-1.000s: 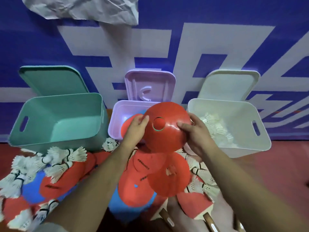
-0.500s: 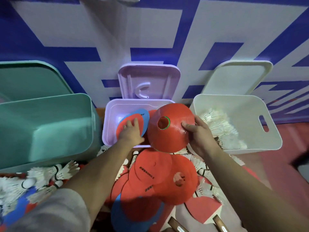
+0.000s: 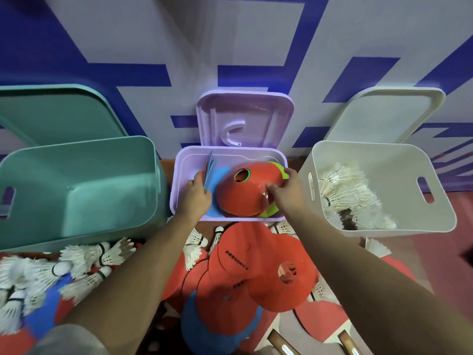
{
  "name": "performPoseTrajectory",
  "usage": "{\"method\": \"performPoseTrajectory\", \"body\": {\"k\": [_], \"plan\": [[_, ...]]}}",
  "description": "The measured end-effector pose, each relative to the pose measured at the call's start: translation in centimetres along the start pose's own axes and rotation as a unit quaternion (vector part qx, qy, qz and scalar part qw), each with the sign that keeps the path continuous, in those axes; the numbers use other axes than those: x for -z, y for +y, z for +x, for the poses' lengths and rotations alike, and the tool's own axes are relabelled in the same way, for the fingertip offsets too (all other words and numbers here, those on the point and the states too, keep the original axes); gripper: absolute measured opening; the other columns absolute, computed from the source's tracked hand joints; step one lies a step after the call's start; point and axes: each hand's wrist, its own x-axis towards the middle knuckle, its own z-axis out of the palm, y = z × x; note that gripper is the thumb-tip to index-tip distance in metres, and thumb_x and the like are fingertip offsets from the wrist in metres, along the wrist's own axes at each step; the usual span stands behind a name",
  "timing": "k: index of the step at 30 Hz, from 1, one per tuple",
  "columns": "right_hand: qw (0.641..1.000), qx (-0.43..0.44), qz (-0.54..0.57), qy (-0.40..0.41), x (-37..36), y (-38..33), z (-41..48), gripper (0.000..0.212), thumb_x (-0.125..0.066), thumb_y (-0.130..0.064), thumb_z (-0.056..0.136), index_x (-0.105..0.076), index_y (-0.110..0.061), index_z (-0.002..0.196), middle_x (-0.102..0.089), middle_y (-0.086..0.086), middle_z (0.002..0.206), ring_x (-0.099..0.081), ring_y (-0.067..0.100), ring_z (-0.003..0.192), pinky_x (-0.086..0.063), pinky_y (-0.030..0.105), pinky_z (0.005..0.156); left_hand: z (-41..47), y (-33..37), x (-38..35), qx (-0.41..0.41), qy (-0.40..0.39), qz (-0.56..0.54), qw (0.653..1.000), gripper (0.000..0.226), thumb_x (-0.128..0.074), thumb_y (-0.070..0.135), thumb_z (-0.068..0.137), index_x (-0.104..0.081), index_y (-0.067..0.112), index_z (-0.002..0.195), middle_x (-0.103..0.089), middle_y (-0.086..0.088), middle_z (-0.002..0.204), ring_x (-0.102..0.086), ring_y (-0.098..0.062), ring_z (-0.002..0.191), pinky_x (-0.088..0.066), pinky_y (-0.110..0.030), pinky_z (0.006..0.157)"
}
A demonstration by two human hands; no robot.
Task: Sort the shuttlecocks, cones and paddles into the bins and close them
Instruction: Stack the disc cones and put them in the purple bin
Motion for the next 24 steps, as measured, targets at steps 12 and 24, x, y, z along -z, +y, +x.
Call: {"method": "performPoseTrajectory", "body": {"k": [12, 24], "plan": [[0.962, 0.165, -0.214, 0.038, -0.9, 2.4, -2.1, 0.029, -0.056, -0.015, 0.084, -0.059, -0.005, 0.11, -0.049, 0.019, 0.11, -0.048, 0.039, 0.107, -0.042, 0.045, 0.097, -3.1, 2.1, -1.4, -0.049, -0.143, 0.03, 0.988, 0.072, -0.059, 0.036, 0.091, -0.02, 0.045, 0.15, -0.038, -0.015, 0.138, -0.048, -0.031, 0.125, -0.038, -0.035, 0.107], [0.964, 0.061, -0.212, -0.15, 1.8, 9.9, -9.4, 0.039, -0.06, -0.04, 0.086, -0.054, -0.007, 0.107, -0.067, 0.018, 0.101, -0.061, 0.034, 0.104, -0.045, 0.038, 0.086, -15.6, -0.2, -6.2, 0.099, 0.0, 0.028, 0.995, 0.037, -0.066, 0.032, 0.082, -0.06, 0.011, 0.111, -0.06, -0.016, 0.108, -0.058, -0.035, 0.105, -0.046, -0.038, 0.091]]}}
